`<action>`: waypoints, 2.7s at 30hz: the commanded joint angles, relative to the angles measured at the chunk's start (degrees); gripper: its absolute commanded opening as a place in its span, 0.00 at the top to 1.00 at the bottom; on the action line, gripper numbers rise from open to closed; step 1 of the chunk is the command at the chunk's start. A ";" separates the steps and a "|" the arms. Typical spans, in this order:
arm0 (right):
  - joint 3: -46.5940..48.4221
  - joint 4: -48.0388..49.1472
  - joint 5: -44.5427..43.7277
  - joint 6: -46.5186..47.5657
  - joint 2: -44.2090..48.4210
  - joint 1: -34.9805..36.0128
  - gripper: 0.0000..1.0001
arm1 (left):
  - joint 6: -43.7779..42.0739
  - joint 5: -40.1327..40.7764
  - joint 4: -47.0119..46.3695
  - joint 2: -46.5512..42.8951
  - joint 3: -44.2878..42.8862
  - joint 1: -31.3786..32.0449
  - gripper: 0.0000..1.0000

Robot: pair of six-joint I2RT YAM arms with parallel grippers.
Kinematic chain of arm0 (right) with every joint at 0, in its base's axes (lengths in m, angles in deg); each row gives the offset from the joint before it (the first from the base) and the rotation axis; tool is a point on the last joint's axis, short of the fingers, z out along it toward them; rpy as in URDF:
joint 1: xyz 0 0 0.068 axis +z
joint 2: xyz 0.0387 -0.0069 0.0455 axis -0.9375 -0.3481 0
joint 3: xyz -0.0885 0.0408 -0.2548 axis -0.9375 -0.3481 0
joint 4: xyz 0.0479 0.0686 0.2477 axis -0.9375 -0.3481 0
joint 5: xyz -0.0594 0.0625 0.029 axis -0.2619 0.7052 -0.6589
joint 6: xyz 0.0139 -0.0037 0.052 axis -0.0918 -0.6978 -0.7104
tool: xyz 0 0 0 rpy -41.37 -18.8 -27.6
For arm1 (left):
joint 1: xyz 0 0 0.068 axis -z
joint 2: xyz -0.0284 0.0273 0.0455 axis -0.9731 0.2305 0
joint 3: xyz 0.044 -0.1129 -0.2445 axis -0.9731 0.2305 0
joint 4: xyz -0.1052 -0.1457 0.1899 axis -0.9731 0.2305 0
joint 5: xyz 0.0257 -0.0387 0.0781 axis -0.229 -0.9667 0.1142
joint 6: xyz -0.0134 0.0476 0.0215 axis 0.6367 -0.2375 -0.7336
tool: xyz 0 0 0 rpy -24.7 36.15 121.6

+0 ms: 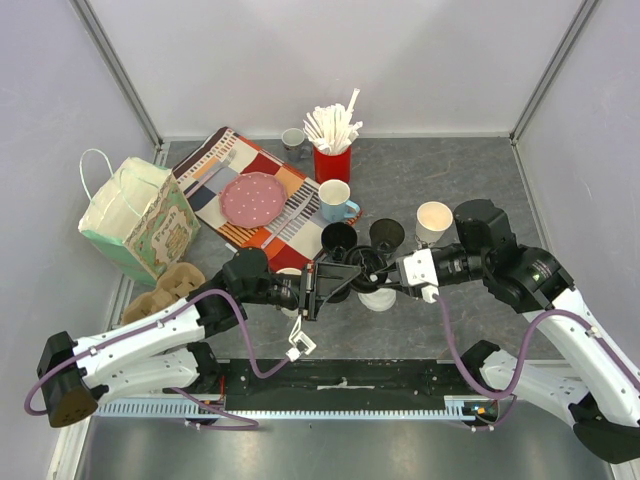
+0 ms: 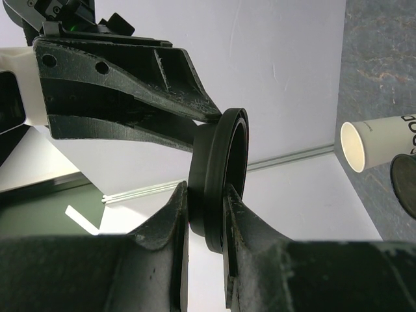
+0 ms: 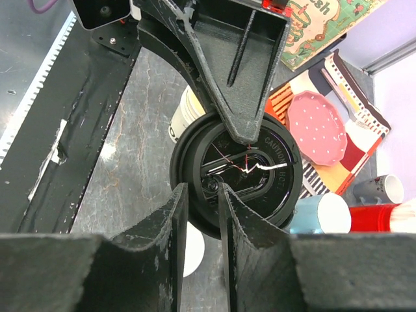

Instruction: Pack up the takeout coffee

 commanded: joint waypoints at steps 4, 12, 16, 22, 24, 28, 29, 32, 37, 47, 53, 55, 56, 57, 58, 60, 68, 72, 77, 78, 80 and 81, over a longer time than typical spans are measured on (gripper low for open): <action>1.10 1.81 -1.00 0.26 -0.37 0.89 0.73 | -0.99 -2.88 -0.51 0.97 -2.74 0.60 0.98; 1.01 0.93 -1.18 0.17 -0.28 1.41 0.95 | -1.07 -1.48 -0.51 1.59 -3.00 0.78 0.98; 1.45 0.58 -1.79 -0.97 -0.02 1.41 1.00 | -3.00 -0.16 -0.51 2.29 -2.82 0.78 0.95; 0.92 -0.39 -4.25 -1.94 0.95 1.41 1.00 | -6.70 4.06 3.61 3.34 -3.18 0.78 0.47; 0.66 -0.47 -6.00 -2.73 1.47 1.50 1.00 | -7.66 5.72 4.93 3.70 -3.35 0.78 0.36; 0.31 -0.30 -9.87 -4.48 2.70 1.50 1.00 | -8.37 8.01 6.16 4.22 -3.44 0.78 0.23; 0.22 0.05 -11.10 -5.36 2.88 1.42 1.00 | -8.28 8.45 6.52 4.40 -3.61 0.78 0.20; -0.13 1.63 -18.99 -12.38 2.18 1.41 1.00 | -5.93 10.56 5.65 5.01 -3.97 0.78 0.14; -0.92 3.57 -37.46 -24.60 -2.64 1.33 1.00 | 3.74 15.39 3.61 7.39 -6.68 0.78 0.08; -2.94 12.60 -42.77 -35.24 -7.58 -7.62 1.00 | 32.80 24.26 21.49 15.55 -21.79 0.78 0.06; -5.76 21.66 -38.97 -43.24 -10.82 -18.53 1.00 | 54.17 29.89 42.96 26.44 -39.53 -0.54 0.02; -5.58 22.81 -38.79 -46.75 -13.71 -21.25 1.00 | 64.25 31.74 55.96 32.49 -53.26 -1.07 0.02; -5.58 23.95 -38.53 -47.46 -14.43 -22.04 1.00 | 67.71 32.53 61.31 38.79 -58.76 -2.11 0.03; -5.67 24.57 -37.92 -48.17 -14.96 -23.36 1.00 | 70.61 32.45 65.54 42.33 -64.21 -2.82 0.05; -5.84 25.27 -37.83 -48.52 -15.57 -23.72 1.00 | 76.21 32.36 72.63 45.15 -74.61 -3.52 0.05; -5.93 26.94 -38.35 -49.23 -16.01 -24.68 1.00 | 81.17 30.44 77.78 53.16 -84.34 -6.16 0.05; -4.61 25.72 -40.99 -51.68 -19.62 -26.27 1.00 | 102.45 15.07 73.02 60.66 -95.74 -17.23 0.13; -4.70 24.58 -43.53 -52.83 -20.67 -26.27 1.00 | 105.79 13.21 61.03 58.81 -87.04 -18.30 0.17; -4.35 23.53 -44.42 -53.10 -21.20 -26.27 1.00 | 113.08 8.03 49.08 60.65 -83.25 -19.09 0.22; -4.09 23.00 -44.33 -52.92 -21.81 -26.27 1.00 | 113.79 7.50 44.97 61.00 -81.59 -19.09 0.24; -3.21 21.25 -45.03 -52.66 -22.69 -26.27 1.00 | 116.43 6.97 40.73 62.57 -80.35 -19.09 0.33; -2.86 20.54 -44.77 -52.39 -23.57 -26.27 1.00 | 117.39 6.79 37.84 63.19 -80.00 -19.00 0.36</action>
